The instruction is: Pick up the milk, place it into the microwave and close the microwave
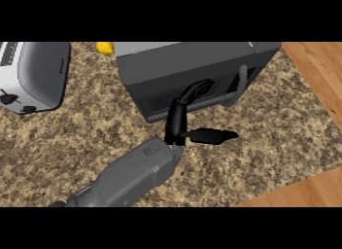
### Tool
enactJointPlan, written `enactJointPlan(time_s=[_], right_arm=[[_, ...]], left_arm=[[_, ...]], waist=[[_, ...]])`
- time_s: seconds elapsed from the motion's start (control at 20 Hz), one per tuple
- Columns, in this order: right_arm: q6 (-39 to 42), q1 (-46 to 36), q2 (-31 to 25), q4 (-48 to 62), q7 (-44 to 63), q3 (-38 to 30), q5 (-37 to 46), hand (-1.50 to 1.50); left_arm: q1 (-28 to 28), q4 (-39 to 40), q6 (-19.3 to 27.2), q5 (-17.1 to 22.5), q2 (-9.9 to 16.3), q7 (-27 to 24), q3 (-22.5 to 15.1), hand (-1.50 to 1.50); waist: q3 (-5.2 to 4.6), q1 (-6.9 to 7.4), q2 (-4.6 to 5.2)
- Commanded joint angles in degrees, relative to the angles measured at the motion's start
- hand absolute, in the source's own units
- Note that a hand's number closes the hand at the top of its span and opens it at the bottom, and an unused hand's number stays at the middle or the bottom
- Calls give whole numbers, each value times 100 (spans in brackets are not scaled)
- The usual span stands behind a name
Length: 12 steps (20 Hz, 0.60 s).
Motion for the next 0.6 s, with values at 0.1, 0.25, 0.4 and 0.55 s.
enactJointPlan(time_s=[0.1,0.25,0.4,0.55], right_arm=[[270,-50,818,446,61,328,-1034,150],[460,-95,760,646,238,416,-1184,-150],[602,-134,677,834,352,336,-1410,-150],[730,-237,694,997,417,355,-1635,-150]], left_arm=[[-353,262,62,204,2,-92,276,-150],[-443,347,68,307,2,-147,256,-150],[-448,424,37,427,2,-167,278,-150],[-470,450,10,457,2,-291,230,-150]], waist=[[63,120,124],[19,112,124],[10,29,119],[8,29,122]])
